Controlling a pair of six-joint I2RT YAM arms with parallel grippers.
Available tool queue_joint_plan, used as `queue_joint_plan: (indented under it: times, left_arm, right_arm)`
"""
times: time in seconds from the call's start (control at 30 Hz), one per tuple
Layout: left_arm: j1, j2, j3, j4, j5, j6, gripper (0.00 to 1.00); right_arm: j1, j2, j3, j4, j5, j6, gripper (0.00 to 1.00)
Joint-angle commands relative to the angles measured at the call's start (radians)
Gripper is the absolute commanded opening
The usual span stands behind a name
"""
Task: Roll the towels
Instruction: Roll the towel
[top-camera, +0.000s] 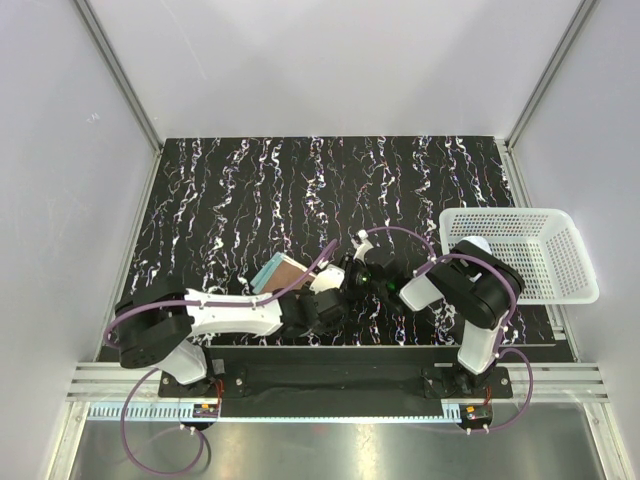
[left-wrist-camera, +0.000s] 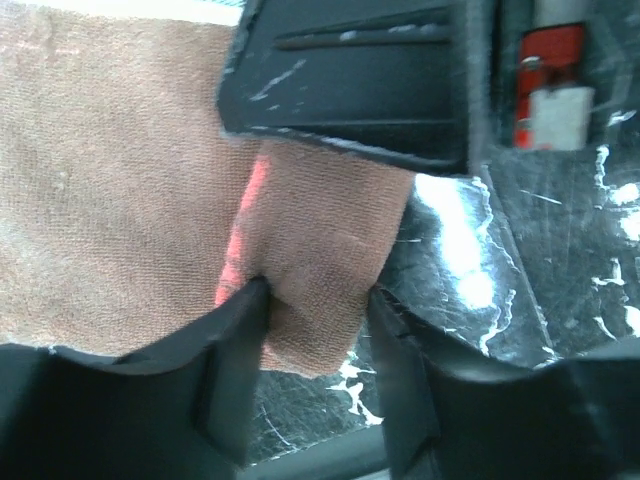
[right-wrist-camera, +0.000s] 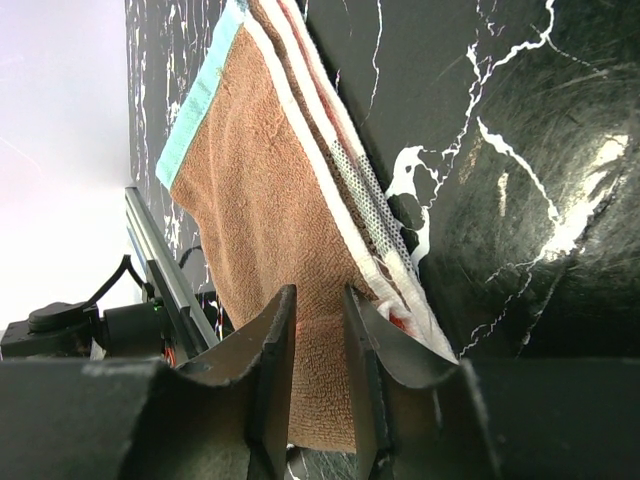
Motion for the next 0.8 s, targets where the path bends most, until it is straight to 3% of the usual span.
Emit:
queue_joint_plan:
  times: [0.0,0.13,0.17,0.2,0.33,0.37,0.4,0.53,0.67,0.77]
  left_arm:
    - [-0.006,-0.001,-0.062,-0.041,0.030,-0.052,0.39]
    - [-0.006,0.002,-0.062,-0.050,0.040,-0.056,0.15]
    - [-0.007,0.005,-0.056,-0.052,0.042,-0.052,0.03]
    - [-0.007,0.014,-0.052,-0.058,0.045,-0.049,0.00]
    - [-0.009,0.011,-0.043,-0.056,0.074,-0.041,0.00]
    - [-0.009,0.005,-0.042,-0.058,0.079,-0.041,0.00]
    - [-0.007,-0.007,-0.033,-0.058,0.095,-0.042,0.00]
    - [-0.007,-0.038,0.009,-0.075,0.149,-0.061,0.00]
    - [-0.007,-0.056,0.072,-0.082,0.233,-0.082,0.00]
    - [0.002,-0.072,0.096,-0.064,0.289,-0.117,0.00]
  right_arm:
    - [-0.004,0.027,-0.005,-0.183,0.042,-0.041,0.33]
    - [-0.011,-0.036,0.019,-0.279,0.058,-0.058,0.34]
    - [-0.014,-0.081,0.032,-0.345,0.062,-0.067,0.34]
    - [-0.020,-0.112,0.038,-0.385,0.070,-0.072,0.34]
    - [-0.030,-0.323,0.120,-0.687,0.166,-0.116,0.45]
    - [-0.030,-0.359,0.171,-0.839,0.200,-0.132,0.51]
    - [-0.030,-0.394,0.199,-0.932,0.292,-0.136,0.68]
    - [-0.050,-0.584,0.335,-1.296,0.517,-0.156,0.91]
    - [-0.073,-0.733,0.446,-1.569,0.673,-0.173,0.99]
    - [-0.077,-0.825,0.467,-1.647,0.699,-0.173,1.00]
